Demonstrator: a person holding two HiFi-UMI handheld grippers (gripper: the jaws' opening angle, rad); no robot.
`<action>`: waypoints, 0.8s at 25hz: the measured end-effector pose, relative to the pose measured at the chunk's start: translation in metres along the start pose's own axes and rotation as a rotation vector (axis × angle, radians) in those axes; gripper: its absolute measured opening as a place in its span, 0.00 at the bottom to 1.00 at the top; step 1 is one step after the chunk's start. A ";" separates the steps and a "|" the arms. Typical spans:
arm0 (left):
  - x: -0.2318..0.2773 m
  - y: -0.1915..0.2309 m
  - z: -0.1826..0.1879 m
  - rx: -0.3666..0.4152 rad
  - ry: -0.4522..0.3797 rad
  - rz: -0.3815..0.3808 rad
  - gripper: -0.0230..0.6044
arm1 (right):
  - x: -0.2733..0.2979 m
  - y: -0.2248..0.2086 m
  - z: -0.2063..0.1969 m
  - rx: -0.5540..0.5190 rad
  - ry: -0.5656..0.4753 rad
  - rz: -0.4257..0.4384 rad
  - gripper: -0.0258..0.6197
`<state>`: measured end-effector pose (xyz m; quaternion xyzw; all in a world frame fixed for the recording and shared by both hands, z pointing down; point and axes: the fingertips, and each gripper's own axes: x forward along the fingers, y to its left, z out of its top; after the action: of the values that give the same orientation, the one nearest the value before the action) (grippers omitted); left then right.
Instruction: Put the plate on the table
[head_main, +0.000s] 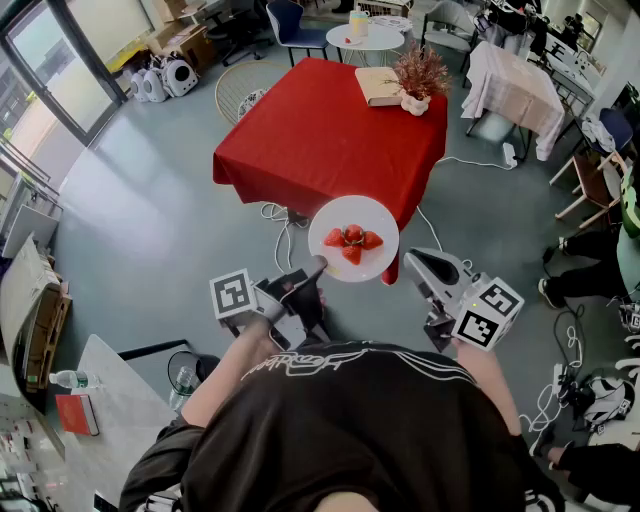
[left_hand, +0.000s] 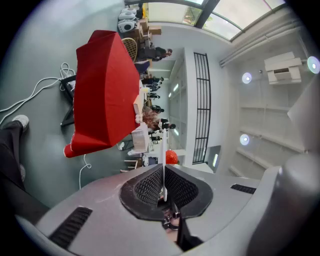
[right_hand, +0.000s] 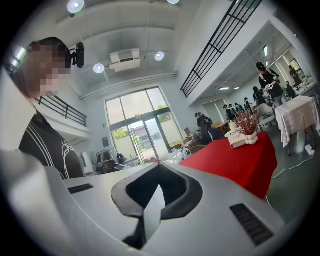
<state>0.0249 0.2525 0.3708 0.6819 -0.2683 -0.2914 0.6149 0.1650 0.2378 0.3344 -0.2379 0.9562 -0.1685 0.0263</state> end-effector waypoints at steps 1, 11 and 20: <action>-0.001 0.000 -0.001 0.003 -0.001 0.001 0.06 | -0.001 0.001 0.000 -0.006 0.005 0.001 0.05; -0.008 -0.005 -0.008 0.014 -0.039 -0.005 0.06 | -0.003 0.007 -0.003 -0.022 0.042 0.030 0.05; -0.004 0.004 0.006 0.010 -0.059 -0.005 0.06 | 0.010 -0.006 -0.009 -0.034 0.054 0.012 0.05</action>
<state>0.0178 0.2514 0.3742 0.6766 -0.2862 -0.3117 0.6026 0.1575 0.2308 0.3452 -0.2279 0.9607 -0.1587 -0.0026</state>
